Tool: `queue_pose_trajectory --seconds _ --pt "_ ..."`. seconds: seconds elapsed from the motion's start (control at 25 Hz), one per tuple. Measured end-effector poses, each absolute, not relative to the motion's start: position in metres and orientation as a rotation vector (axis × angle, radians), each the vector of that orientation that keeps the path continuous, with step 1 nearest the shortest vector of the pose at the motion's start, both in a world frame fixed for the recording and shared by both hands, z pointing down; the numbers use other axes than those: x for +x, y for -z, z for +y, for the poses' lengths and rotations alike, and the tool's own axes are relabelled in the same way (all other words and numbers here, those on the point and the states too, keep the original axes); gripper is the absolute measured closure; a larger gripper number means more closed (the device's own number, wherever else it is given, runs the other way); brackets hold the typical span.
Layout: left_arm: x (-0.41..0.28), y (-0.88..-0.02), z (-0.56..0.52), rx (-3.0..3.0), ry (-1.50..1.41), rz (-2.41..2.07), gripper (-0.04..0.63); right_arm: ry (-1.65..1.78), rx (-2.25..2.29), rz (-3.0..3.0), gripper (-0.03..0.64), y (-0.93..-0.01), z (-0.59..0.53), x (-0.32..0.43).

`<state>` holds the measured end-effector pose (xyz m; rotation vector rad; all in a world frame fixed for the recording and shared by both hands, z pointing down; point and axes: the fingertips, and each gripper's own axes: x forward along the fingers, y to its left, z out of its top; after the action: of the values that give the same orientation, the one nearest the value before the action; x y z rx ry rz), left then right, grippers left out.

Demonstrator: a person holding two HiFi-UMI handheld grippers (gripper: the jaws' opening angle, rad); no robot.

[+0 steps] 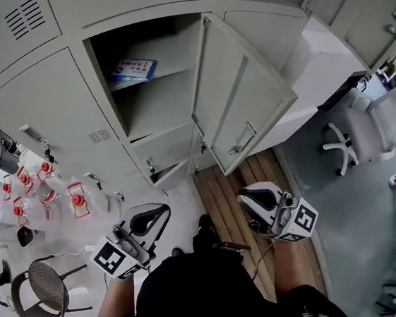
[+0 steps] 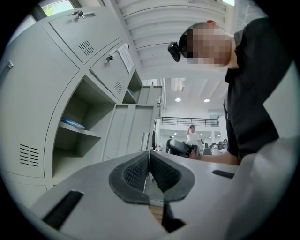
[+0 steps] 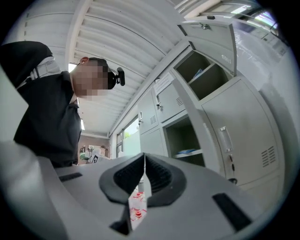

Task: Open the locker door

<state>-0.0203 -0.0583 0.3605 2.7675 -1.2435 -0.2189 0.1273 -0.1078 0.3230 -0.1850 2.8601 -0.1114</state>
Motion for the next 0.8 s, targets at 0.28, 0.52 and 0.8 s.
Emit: queue_pose_trajectory --seconds 0.28,0.52,0.8 --pt "-0.038 -0.371 -0.004 2.760 0.230 -1.215 0.578 0.176 -0.113 2.860 0.597 -0.334 -0.033 0.078" --pt "-0.040 -0.378 0.029 2.763 0.234 -1.214 0.578 0.191 -0.118 2.877 0.597 -0.343 0.008 0.048" --pt "-0.044 -0.387 0.057 2.744 0.274 -1.276 0.578 0.244 -0.138 2.916 0.601 -0.361 0.024 0.026"
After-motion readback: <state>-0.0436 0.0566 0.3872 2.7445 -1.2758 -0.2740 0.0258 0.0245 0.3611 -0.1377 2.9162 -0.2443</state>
